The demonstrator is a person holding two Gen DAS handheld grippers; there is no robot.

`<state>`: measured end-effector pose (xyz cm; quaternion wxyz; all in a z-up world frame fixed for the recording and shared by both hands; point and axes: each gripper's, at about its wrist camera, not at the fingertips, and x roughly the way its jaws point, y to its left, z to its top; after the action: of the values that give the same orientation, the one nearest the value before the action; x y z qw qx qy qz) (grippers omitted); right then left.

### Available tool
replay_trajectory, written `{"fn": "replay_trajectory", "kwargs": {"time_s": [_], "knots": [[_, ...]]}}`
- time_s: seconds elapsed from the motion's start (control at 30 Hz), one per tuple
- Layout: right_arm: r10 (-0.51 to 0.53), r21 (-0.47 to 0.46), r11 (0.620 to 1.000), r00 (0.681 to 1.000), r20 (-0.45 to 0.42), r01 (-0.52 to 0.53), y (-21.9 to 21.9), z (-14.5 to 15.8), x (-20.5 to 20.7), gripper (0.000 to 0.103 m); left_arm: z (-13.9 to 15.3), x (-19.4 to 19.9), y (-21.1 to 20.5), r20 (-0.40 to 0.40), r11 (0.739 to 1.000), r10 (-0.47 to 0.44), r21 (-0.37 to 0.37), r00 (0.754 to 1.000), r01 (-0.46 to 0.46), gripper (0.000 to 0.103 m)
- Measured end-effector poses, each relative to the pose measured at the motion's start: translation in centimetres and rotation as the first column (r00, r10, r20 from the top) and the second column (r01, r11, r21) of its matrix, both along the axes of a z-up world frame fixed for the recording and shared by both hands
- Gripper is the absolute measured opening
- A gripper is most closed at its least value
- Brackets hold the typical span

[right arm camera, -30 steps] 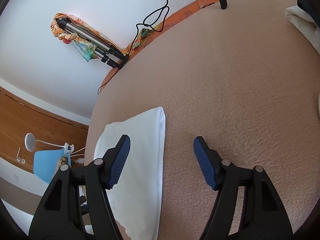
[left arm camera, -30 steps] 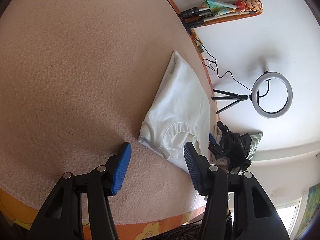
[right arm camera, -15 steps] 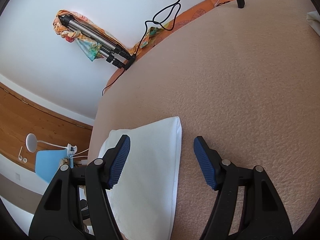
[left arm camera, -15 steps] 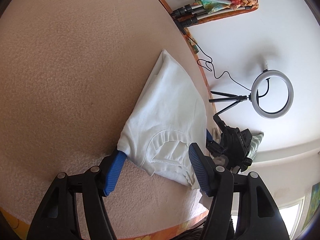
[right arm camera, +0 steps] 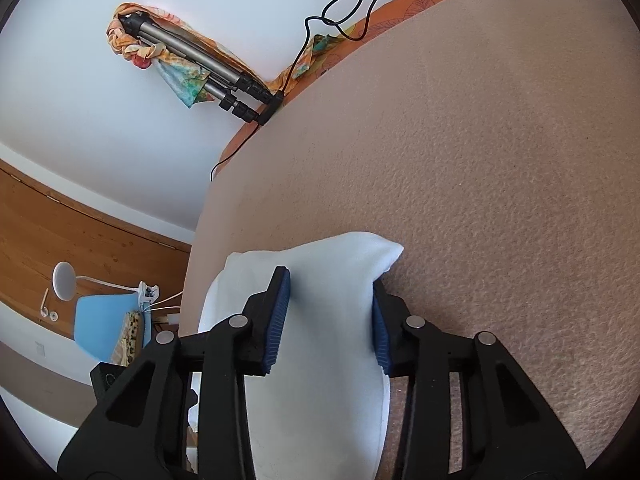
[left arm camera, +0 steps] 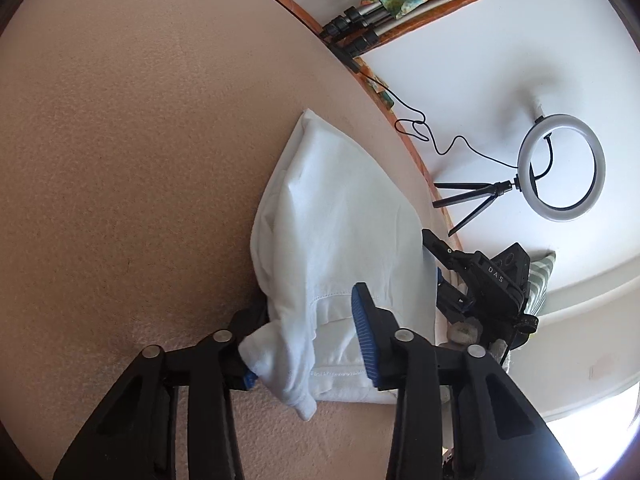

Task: Fold small clothes
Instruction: 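Grasp the folded white shirt with both tools, then lift the folded shirt with both tools and carry it to the clothes stack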

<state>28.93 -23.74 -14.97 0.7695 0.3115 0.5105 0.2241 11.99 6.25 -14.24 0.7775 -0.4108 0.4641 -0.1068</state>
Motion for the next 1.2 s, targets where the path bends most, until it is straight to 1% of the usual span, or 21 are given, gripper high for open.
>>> {"fn": "replay_trajectory", "kwargs": {"time_s": [0.03, 0.07, 0.17, 0.23, 0.33, 0.37, 0.6, 0.7, 0.8, 0.87, 0.97, 1.2], "knots": [[0.001, -0.013, 1.000, 1.000, -0.001, -0.001, 0.2, 0.0, -0.1, 0.023, -0.3, 0.0, 0.1, -0.002, 1.000, 0.006, -0.001, 1.000, -0.006, 0.018], [0.002, -0.023, 1.000, 1.000, 0.003, -0.001, 0.4, 0.2, -0.1, 0.016, -0.4, 0.0, 0.3, 0.002, 1.000, 0.005, -0.002, 1.000, -0.005, 0.011], [0.010, -0.038, 0.999, 0.999, 0.034, -0.009, 0.6, 1.3, -0.4, 0.011, -0.1, -0.2, 0.0, 0.044, 1.000, -0.017, 0.017, 0.999, 0.016, 0.012], [0.012, -0.039, 0.999, 0.998, 0.060, -0.010, 0.7, 2.3, -0.7, 0.010, 0.5, -0.3, -0.7, 0.083, 0.998, -0.043, 0.040, 0.996, 0.039, 0.011], [0.017, -0.046, 0.999, 0.995, 0.097, -0.012, 0.9, 3.7, -1.2, 0.009, 1.2, -0.4, -1.8, 0.133, 0.996, -0.082, 0.048, 0.988, 0.076, 0.011], [0.020, -0.050, 0.999, 0.994, 0.111, -0.014, 1.1, 4.2, -1.4, 0.009, 1.4, -0.5, -2.1, 0.141, 0.995, -0.091, 0.050, 0.986, 0.085, 0.011], [0.019, -0.061, 0.998, 0.984, 0.177, -0.008, 1.1, 7.3, -3.0, 0.008, 2.5, -1.1, -3.1, 0.165, 0.994, -0.111, -0.001, 0.980, 0.113, 0.011], [0.002, -0.051, 0.999, 0.981, 0.196, 0.008, 0.1, 8.8, -3.7, 0.008, 3.5, -1.2, -4.3, 0.189, 0.990, -0.136, 0.006, 0.972, 0.138, 0.011], [-0.018, -0.045, 0.999, 0.976, 0.218, 0.029, -1.3, 10.3, -4.5, 0.008, 4.5, -1.2, -5.7, 0.216, 0.985, -0.171, 0.020, 0.961, 0.171, 0.011], [-0.030, -0.051, 0.998, 0.973, 0.227, 0.043, -2.3, 11.2, -5.1, 0.008, 5.1, -1.1, -6.8, 0.229, 0.981, -0.190, 0.016, 0.955, 0.191, 0.011], [-0.044, -0.077, 0.995, 0.966, 0.253, 0.065, -4.1, 12.7, -6.1, 0.008, 6.3, -0.7, -8.7, 0.254, 0.973, -0.227, 0.015, 0.940, 0.231, 0.011], [-0.099, -0.096, 0.986, 0.946, 0.308, 0.134, -9.9, 15.9, -9.0, 0.008, 8.6, 0.3, -14.9, 0.306, 0.941, -0.332, 0.038, 0.892, 0.337, 0.011]]}}
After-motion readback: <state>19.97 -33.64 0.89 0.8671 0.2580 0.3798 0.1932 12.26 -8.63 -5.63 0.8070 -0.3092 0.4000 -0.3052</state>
